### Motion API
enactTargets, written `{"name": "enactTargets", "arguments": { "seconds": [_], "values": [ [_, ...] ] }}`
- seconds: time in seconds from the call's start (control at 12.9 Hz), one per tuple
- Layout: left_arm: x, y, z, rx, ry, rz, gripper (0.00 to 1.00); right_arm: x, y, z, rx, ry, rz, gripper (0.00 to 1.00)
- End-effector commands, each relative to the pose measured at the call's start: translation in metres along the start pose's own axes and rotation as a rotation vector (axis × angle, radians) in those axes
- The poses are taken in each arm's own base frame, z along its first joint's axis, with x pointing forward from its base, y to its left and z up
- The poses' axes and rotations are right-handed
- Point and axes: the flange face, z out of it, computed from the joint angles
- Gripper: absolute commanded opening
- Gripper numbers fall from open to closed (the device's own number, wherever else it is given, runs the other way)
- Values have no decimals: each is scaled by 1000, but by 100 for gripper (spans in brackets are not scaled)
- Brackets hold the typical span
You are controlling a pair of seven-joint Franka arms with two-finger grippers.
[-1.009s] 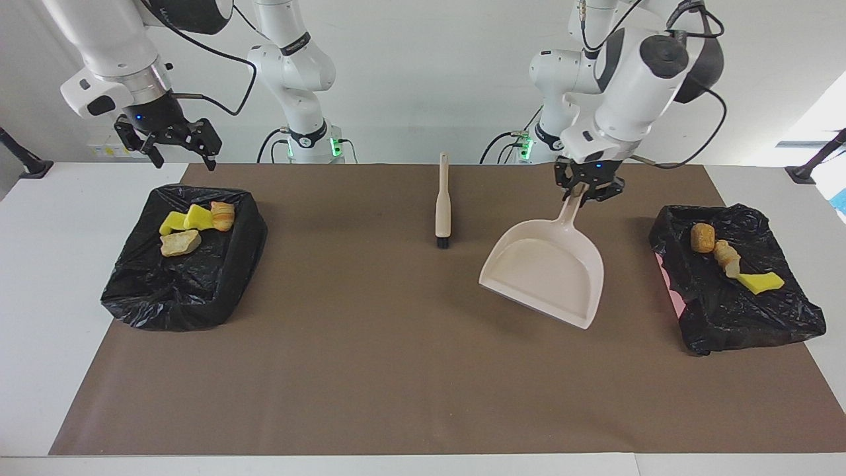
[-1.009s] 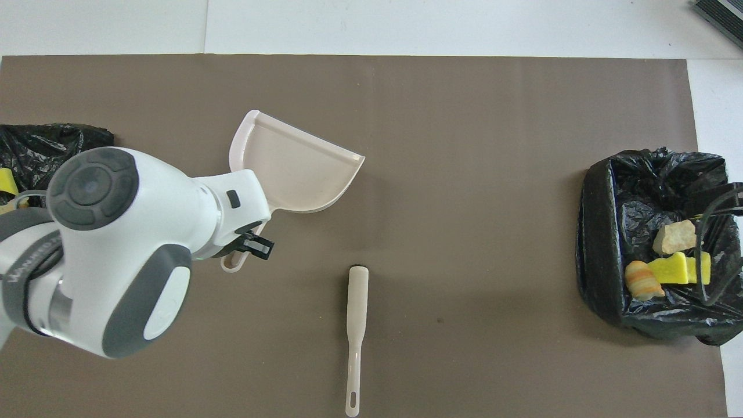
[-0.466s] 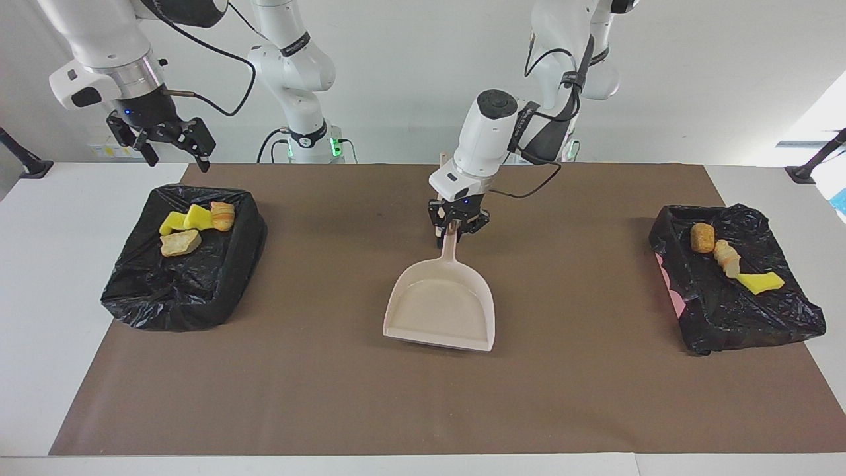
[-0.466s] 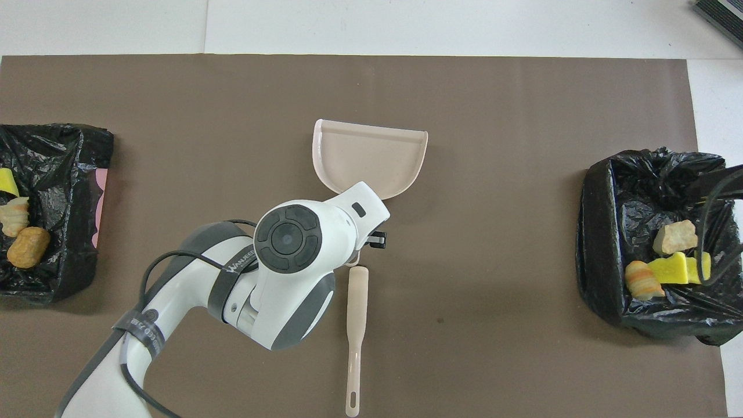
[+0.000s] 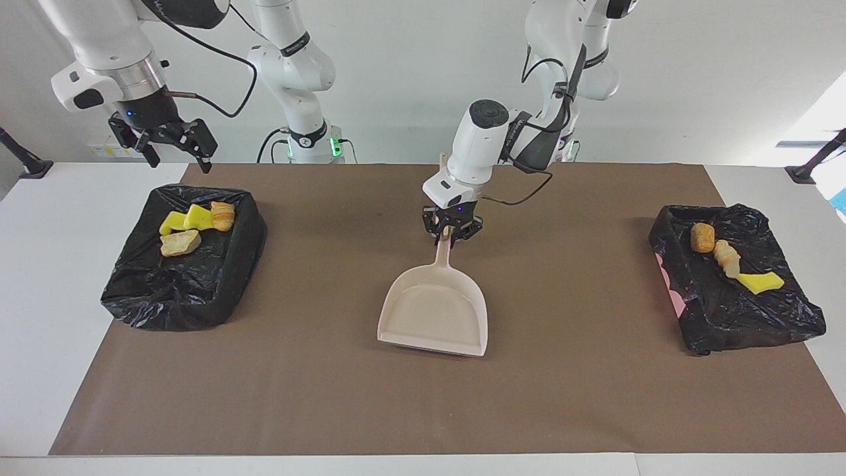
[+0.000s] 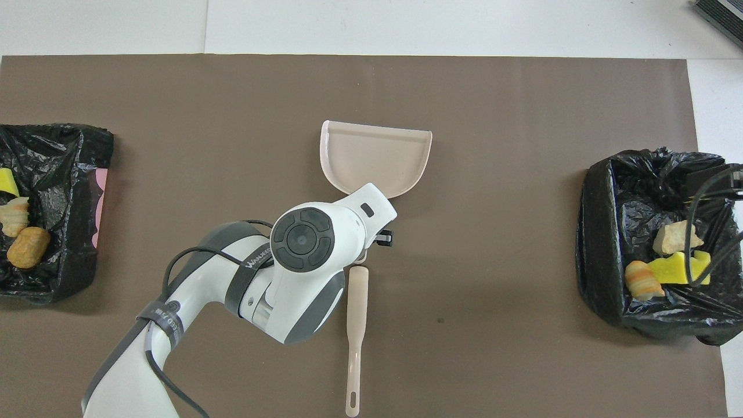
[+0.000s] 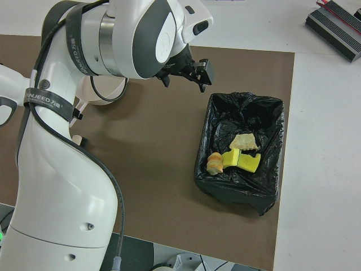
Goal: Sweep and dump trash in bin
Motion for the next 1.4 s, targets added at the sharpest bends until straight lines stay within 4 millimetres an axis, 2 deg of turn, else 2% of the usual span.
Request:
{"name": "enactTargets", "arguments": {
  "seconds": [0.0,0.23,0.54,0.62,0.7,0.78,0.85,0.93,1.01,1.16,1.32],
  "values": [
    [13,11,19,11,25,-20,0,2,-9,-4,5,-7,-2,100],
    [14,11,22,20,27,-20,0,-1,0,-6,12,-9,13,100],
    [13,10,24,22,23,-66,0,-2,-6,-6,12,-12,1,100],
    [13,10,24,22,23,-67,4,-2,-7,-6,12,-10,0,100],
    [12,11,24,22,23,-83,25,-2,-7,-6,12,-10,0,100],
    [13,10,24,22,22,-98,51,-1,-7,-6,12,-12,1,100],
    [14,8,24,23,23,-100,71,-2,-5,-6,12,-10,4,100],
    [14,8,24,22,24,-101,96,-2,-7,-6,12,-10,1,100],
    [15,8,22,24,22,-102,100,-2,-7,-6,12,-10,0,100],
    [21,-2,14,35,16,-127,100,-1,-7,-6,12,-9,0,100],
    [30,-33,-23,58,-3,-166,100,-2,-7,-6,12,-12,-2,100]
  ]
}}
